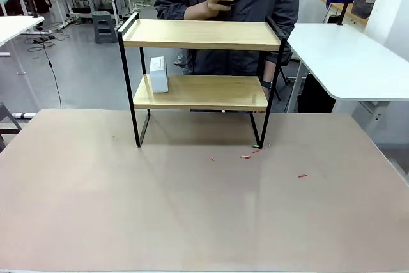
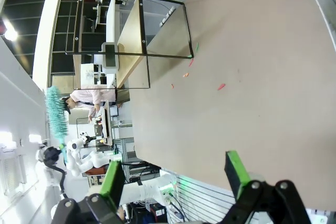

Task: Clean the shelf.
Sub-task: Clean the remaining tier of the Shelf with the Duster once objects are removed, then hand the Duster back to the human.

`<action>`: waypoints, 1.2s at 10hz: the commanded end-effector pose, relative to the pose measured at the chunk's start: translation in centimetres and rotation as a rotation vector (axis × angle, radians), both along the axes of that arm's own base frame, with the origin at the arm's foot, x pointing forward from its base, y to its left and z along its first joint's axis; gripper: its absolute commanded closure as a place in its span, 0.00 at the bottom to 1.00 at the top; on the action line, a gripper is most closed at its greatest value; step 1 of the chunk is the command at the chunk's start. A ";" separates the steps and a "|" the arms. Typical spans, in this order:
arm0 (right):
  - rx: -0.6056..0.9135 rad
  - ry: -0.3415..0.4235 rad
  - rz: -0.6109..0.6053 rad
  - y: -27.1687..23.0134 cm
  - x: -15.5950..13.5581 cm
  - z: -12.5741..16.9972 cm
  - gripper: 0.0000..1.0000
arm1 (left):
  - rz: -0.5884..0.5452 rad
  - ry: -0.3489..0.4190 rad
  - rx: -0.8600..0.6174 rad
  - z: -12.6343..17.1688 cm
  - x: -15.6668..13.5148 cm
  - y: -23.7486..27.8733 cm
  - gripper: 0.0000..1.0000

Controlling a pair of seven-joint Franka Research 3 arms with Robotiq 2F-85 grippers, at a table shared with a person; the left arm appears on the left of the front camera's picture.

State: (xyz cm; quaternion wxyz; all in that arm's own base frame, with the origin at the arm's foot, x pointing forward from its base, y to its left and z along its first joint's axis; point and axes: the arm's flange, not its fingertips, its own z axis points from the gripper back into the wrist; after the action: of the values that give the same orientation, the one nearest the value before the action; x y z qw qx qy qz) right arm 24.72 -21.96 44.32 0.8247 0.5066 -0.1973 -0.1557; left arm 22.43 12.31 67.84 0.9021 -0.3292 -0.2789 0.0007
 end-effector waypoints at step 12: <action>0.008 -0.037 0.003 -0.1 0.2 0.2 0.00 | -0.114 0.212 -0.041 -13.1 4.3 -2.1 0.88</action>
State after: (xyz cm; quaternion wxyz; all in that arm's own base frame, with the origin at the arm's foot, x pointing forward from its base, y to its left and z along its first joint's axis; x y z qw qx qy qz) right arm 24.72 -21.94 44.33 0.8252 0.5059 -0.1972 -0.1557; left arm 26.69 10.18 55.03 0.9188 -0.3596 -0.1628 -0.0096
